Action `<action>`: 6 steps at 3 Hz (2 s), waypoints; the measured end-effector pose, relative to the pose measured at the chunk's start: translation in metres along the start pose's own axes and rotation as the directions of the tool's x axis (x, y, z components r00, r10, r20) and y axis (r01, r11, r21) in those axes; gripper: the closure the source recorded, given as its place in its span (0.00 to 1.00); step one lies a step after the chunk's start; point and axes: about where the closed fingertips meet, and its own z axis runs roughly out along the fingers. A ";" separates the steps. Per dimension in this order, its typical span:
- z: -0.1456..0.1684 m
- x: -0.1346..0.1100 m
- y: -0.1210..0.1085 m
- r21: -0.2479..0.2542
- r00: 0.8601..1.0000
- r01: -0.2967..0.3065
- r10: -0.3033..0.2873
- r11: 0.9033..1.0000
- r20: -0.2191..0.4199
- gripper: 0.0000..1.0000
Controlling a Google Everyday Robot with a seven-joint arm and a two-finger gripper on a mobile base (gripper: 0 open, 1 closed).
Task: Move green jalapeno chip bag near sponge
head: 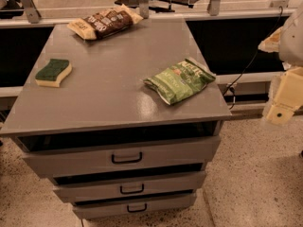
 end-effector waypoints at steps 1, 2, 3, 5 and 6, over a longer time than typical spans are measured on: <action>0.000 0.000 0.000 0.000 1.000 0.000 0.000 1.000 0.000 0.00; 0.002 0.001 -0.003 -0.004 1.000 -0.015 0.015 1.000 0.027 0.00; 0.036 -0.012 -0.020 -0.035 0.992 -0.034 0.039 0.999 0.123 0.00; 0.127 -0.066 -0.099 -0.050 0.923 -0.030 0.047 0.998 0.382 0.00; 0.161 -0.085 -0.125 -0.068 0.902 -0.036 0.061 0.997 0.427 0.00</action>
Offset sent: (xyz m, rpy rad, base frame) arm 0.0083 -0.0038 -0.0106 0.0826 0.0192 -0.0165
